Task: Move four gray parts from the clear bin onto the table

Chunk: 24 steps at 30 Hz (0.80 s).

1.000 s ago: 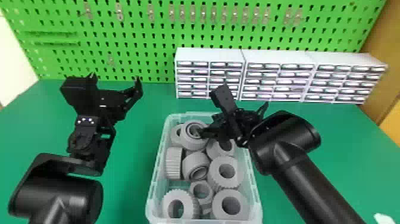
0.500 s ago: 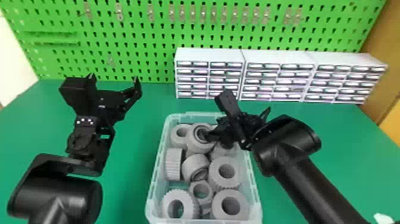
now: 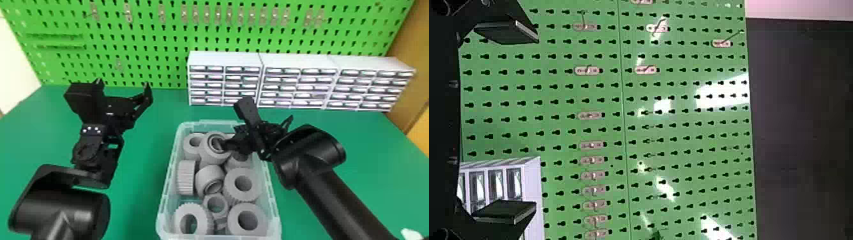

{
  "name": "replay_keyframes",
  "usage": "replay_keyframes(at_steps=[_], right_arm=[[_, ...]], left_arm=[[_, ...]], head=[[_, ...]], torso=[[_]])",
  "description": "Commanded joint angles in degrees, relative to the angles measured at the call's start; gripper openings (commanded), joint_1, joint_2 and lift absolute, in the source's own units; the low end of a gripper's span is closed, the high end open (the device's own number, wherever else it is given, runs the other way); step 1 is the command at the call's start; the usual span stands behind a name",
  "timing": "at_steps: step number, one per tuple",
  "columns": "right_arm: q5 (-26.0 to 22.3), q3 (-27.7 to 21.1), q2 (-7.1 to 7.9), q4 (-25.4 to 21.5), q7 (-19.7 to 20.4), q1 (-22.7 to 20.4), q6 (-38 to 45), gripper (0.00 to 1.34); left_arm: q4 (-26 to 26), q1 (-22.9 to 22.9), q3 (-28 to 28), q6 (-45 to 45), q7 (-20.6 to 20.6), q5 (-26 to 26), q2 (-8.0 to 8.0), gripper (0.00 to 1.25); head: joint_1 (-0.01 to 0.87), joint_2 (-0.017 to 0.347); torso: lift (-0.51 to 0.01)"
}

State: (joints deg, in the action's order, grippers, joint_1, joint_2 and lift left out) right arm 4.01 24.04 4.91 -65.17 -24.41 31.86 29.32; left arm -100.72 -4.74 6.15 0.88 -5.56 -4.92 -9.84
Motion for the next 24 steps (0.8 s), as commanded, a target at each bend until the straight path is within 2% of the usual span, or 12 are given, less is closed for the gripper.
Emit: replay_keyframes(at_steps=[1,14,24], right_arm=[[-0.76,0.04,0.01,0.13,-0.02,-0.13,-0.06,0.78],[-3.66,0.65,0.1,0.22,1.56,-0.31,3.02,0.33],[-3.57,0.74,0.1,-0.48,1.82,-0.66,3.11,0.31]], left_arm=[[0.0,0.0,0.0,0.0,0.02,0.0,0.0,1.14],[0.0,0.09,0.0,0.0,0.02,0.0,0.0,1.14],[0.0,0.09,0.0,0.0,0.11,0.0,0.0,1.14]], head=[[0.678,0.034],[0.678,0.034],[0.678,0.034]], torso=[[-0.05],[-0.05],[-0.05]])
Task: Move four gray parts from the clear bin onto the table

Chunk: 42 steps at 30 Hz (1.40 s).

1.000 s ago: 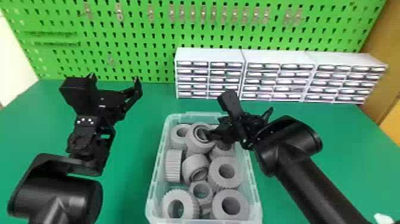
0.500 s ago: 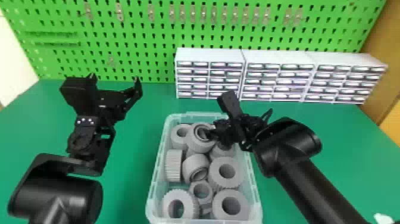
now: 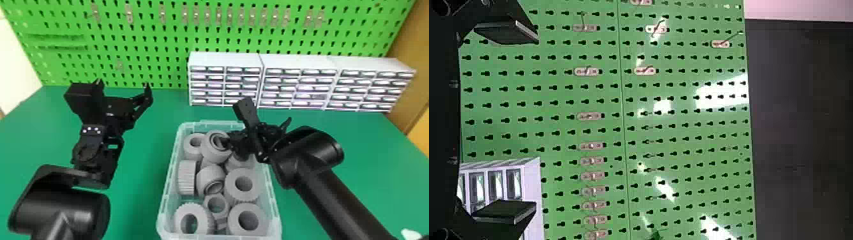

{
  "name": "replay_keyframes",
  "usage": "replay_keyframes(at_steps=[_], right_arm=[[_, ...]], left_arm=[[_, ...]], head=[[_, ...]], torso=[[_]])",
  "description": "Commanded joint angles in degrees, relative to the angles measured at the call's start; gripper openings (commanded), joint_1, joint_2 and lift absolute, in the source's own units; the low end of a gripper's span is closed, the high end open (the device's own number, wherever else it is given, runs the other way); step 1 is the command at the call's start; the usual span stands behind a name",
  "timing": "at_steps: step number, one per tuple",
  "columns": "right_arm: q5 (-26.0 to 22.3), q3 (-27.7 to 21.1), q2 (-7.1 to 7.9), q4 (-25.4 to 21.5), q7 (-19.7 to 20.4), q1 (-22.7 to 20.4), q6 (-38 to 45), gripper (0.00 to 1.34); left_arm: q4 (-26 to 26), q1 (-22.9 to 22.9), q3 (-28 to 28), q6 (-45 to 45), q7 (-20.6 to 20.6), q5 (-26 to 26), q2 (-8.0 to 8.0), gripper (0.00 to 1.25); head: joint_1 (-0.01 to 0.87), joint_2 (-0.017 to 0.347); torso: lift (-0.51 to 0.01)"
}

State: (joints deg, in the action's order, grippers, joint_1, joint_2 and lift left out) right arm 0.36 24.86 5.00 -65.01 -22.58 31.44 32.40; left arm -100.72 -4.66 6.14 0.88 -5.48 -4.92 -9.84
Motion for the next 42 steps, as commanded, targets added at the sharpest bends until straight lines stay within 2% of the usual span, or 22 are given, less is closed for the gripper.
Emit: replay_keyframes(at_steps=[1,8,22,33,42], right_arm=[[0.26,-0.16,0.1,-1.0,-0.01,-0.33,0.03,0.31],[1.58,-1.13,0.45,-6.09,-0.01,-0.68,-0.15,0.31],[5.62,-4.55,1.24,-21.91,-0.01,-2.35,0.11,0.31],[12.48,-11.32,1.68,-37.21,1.13,-7.45,9.61,0.31],[16.87,-16.51,2.47,-46.17,3.59,-12.89,19.36,0.31]], left_arm=[[-0.09,0.0,0.01,0.0,0.12,0.0,0.0,1.14],[-0.09,0.09,0.01,0.0,0.12,0.0,0.0,1.14],[-0.09,0.44,-0.17,0.0,0.12,0.0,0.0,1.14],[-0.61,0.88,-0.78,0.0,0.12,0.0,0.0,1.14],[-0.79,0.96,-0.87,0.0,0.12,0.0,0.0,1.14]], head=[[0.678,0.034],[0.678,0.034],[0.678,0.034],[0.678,0.034],[0.678,0.034]], torso=[[-0.05],[-0.05],[-0.05],[-0.05],[-0.05]])
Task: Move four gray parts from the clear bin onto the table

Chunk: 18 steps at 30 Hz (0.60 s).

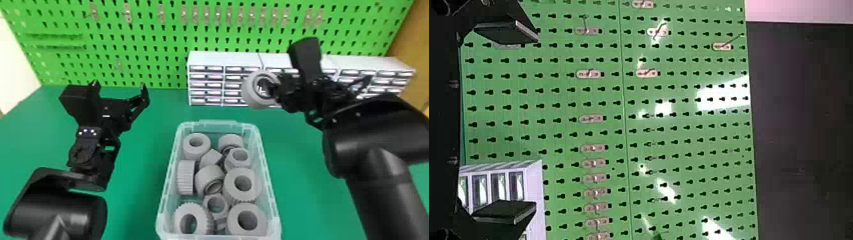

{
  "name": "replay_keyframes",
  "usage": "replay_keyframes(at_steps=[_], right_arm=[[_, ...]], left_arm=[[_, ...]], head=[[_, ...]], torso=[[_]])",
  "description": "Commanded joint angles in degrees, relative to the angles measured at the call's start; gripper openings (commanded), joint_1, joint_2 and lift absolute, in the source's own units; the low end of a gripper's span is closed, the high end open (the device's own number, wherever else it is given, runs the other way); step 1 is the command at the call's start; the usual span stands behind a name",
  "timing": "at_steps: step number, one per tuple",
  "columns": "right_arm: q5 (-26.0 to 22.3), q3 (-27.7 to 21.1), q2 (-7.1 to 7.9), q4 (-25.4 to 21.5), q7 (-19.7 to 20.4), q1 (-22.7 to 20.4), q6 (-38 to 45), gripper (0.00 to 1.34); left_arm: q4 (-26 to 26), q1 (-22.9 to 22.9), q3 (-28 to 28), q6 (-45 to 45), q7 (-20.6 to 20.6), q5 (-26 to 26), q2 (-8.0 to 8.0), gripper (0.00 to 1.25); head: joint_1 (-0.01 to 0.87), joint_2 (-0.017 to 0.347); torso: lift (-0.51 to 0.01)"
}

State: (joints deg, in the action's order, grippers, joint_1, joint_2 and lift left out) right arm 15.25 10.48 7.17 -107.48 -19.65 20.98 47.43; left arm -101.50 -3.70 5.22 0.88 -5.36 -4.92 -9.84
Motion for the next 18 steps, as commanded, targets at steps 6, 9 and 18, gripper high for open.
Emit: replay_keyframes(at_steps=[6,9,18], right_arm=[[2.86,-7.23,0.04,-7.66,2.77,-7.27,11.9,0.31],[1.01,-9.78,-0.14,-7.92,3.65,-9.12,15.24,0.31],[2.42,-12.24,-0.31,-7.31,4.0,-12.19,21.92,0.31]], left_arm=[[-0.02,-0.17,0.06,0.0,0.0,0.0,0.0,1.14],[-0.1,-0.17,0.14,0.0,0.0,0.0,0.0,1.14],[-0.1,-0.52,0.58,-0.18,0.0,0.0,0.09,1.14]], head=[[0.678,0.034],[0.678,0.034],[0.678,0.034]], torso=[[-0.05],[-0.05],[-0.05]])
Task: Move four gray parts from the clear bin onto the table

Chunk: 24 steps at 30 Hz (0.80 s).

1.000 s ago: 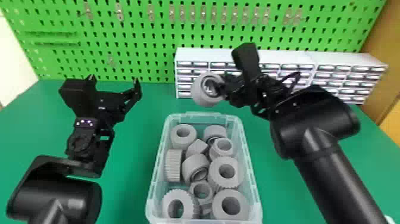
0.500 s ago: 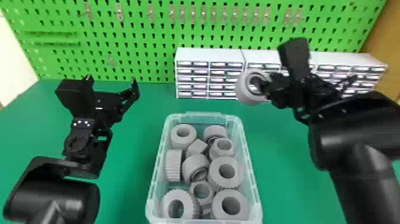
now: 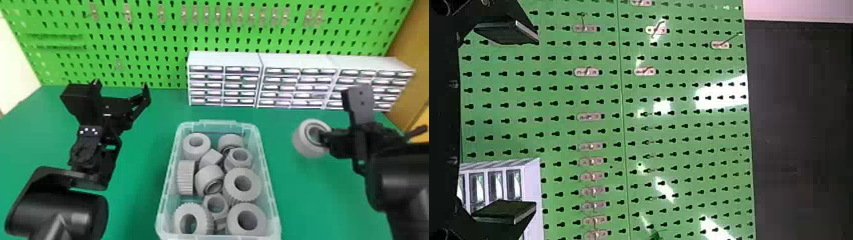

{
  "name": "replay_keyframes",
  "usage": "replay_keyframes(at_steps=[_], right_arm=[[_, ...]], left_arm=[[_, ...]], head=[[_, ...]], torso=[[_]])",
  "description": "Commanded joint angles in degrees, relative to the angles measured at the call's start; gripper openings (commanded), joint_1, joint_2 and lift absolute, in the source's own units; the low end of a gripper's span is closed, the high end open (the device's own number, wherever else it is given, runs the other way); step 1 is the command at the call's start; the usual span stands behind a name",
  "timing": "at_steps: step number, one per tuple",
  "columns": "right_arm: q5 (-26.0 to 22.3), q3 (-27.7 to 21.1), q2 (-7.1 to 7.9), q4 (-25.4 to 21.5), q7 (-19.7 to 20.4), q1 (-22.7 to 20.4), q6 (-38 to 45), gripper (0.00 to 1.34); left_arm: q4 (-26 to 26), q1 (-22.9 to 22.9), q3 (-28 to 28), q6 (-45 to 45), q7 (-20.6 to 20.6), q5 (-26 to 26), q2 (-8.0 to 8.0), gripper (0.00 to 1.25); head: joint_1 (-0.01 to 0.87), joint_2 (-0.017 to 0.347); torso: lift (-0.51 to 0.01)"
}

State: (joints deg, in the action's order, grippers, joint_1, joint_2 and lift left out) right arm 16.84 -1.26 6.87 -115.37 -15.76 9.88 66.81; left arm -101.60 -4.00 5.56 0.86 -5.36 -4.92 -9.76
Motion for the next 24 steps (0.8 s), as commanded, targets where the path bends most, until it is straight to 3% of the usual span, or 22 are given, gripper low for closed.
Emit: replay_keyframes(at_steps=[1,13,24], right_arm=[[0.92,-0.59,-0.01,0.94,0.12,-1.18,3.15,0.31],[1.0,-1.03,-0.72,9.37,0.12,-2.76,3.5,0.31],[1.18,0.64,-0.72,12.8,0.12,-2.94,3.59,0.31]], left_arm=[[0.0,-0.3,0.32,-0.16,0.0,0.0,0.0,1.14],[0.09,-0.39,1.2,-0.77,0.0,-0.09,0.0,1.14],[0.09,-0.39,1.38,-0.77,0.0,0.0,0.0,1.14]], head=[[0.678,0.034],[0.678,0.034],[0.678,0.034]], torso=[[-0.05],[-0.05],[-0.05]])
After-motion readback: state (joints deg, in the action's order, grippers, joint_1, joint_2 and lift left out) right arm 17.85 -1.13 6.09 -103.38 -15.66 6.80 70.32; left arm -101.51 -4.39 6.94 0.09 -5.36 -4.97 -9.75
